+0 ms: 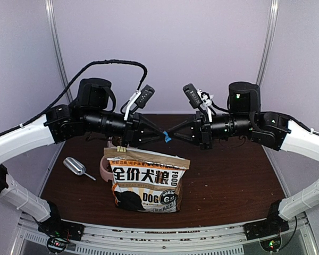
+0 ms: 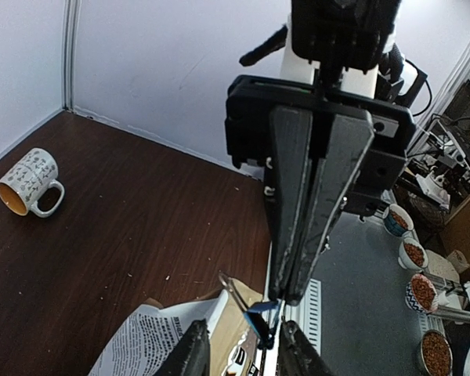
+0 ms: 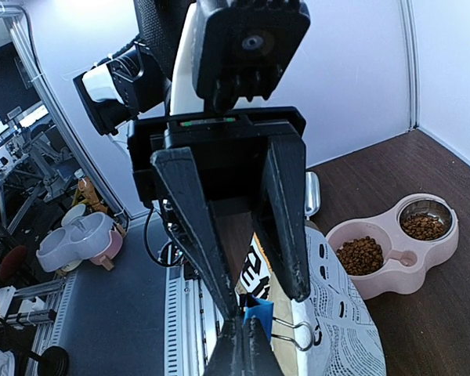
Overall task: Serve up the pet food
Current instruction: Pass from the right arm to the left
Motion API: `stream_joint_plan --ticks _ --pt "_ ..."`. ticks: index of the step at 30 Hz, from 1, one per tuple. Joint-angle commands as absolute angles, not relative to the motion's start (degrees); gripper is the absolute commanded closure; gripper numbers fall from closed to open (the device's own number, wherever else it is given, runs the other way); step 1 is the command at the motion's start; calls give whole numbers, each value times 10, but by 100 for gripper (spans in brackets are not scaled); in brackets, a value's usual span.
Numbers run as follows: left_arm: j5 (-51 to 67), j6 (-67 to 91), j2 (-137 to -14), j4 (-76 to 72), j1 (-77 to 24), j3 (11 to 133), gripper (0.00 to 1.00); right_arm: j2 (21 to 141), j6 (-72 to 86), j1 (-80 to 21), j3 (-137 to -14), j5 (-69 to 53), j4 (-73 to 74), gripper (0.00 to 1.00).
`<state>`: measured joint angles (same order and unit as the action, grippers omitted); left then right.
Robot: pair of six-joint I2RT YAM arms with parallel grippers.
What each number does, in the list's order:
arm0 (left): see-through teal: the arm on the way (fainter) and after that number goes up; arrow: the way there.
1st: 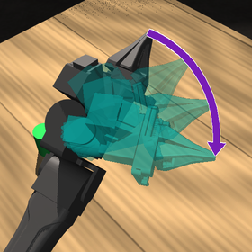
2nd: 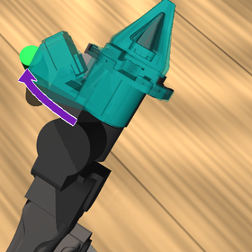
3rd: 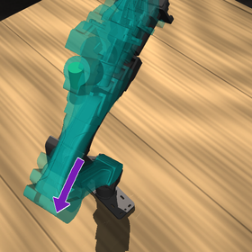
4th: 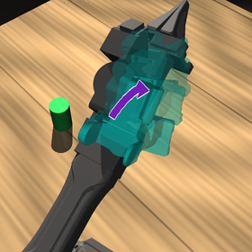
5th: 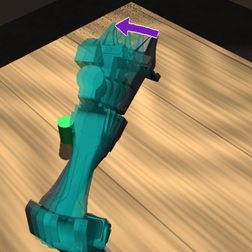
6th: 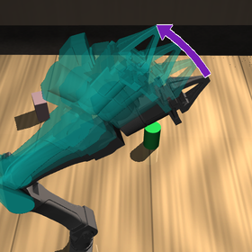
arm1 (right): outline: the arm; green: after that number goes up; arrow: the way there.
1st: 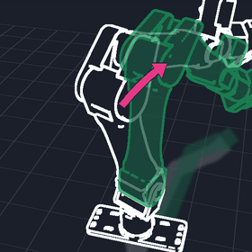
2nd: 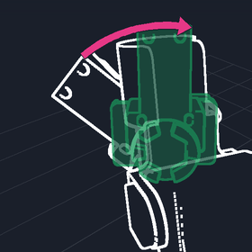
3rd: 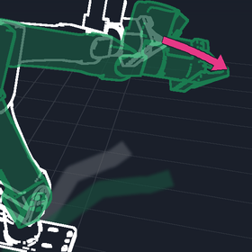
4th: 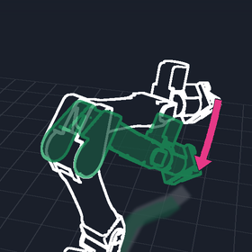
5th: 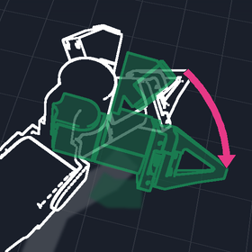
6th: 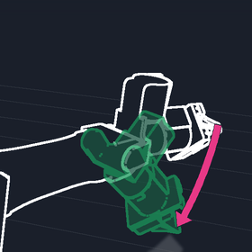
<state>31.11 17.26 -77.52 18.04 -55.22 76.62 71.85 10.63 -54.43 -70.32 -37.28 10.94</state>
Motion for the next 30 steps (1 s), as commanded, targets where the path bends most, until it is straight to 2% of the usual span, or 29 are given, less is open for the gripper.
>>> stream_joint_plan --ticks 1,11,17,25,27,30 --pt "341 159 -779 162 -559 783 68 717 99 -549 -725 -382 109 100" --pt "357 159 -785 155 -559 782 82 731 94 -550 -731 -398 124 100" --pt "368 160 -787 150 -560 780 100 736 92 -550 -733 -399 129 100" --pt "372 165 -781 129 -559 767 100 737 90 -551 -734 -395 138 100" --pt "371 169 -781 125 -560 765 100 735 89 -550 -732 -389 140 94" --pt "361 172 -779 126 -559 762 100 728 88 -550 -727 -374 139 74"
